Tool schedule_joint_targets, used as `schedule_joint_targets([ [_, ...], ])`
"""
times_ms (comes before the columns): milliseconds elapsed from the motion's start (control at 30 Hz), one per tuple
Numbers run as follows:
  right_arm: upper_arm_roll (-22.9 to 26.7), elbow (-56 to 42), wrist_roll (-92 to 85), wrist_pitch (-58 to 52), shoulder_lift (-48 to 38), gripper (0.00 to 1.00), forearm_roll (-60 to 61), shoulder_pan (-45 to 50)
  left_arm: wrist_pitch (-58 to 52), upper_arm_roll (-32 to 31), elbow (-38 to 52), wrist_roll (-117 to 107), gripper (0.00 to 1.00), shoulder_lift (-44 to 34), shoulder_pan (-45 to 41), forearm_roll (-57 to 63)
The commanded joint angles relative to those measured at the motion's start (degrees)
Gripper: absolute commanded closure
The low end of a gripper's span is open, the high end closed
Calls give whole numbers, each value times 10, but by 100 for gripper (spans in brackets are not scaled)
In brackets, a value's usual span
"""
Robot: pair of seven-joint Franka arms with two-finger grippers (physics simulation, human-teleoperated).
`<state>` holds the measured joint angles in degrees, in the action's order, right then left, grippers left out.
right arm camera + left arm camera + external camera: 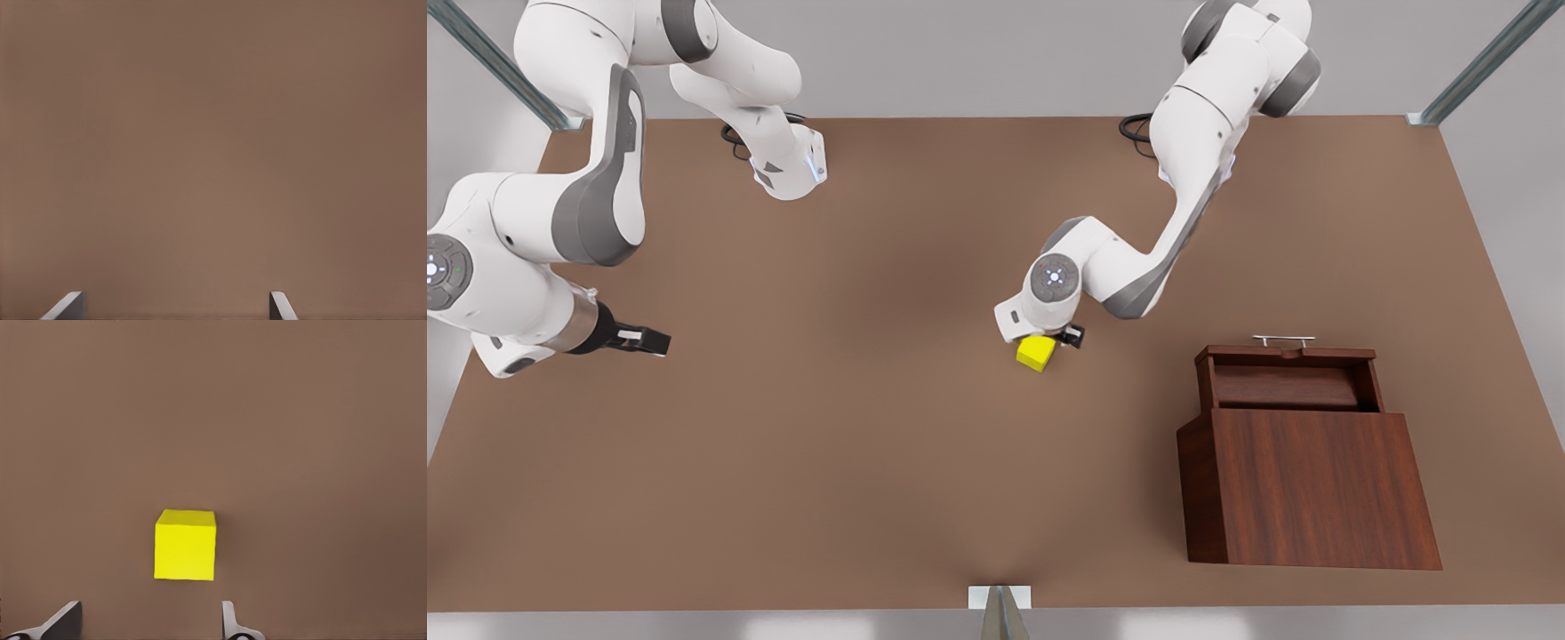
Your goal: Open the drawer with left arm, place the square in the middle with right arm, and place the square in the drawer with left arm
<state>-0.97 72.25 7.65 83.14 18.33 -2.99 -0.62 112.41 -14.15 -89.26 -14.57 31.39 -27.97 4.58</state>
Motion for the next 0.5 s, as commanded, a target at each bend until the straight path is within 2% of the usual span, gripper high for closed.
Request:
schedule_joint_targets([
  [0,0,0,0,0,0,0,0,0,8,0,-6,2,0,-2,-1,15],
  [100,1,0,0,0,0,0,0,0,70,1,-14,6,0,17,-9,16],
  [233,1,0,0,0,0,0,1,0,74,1,-1,-3,0,54,-22,15],
  [467,1,0,0,0,1,0,1,-3,77,4,-5,-2,0,60,-19,22],
])
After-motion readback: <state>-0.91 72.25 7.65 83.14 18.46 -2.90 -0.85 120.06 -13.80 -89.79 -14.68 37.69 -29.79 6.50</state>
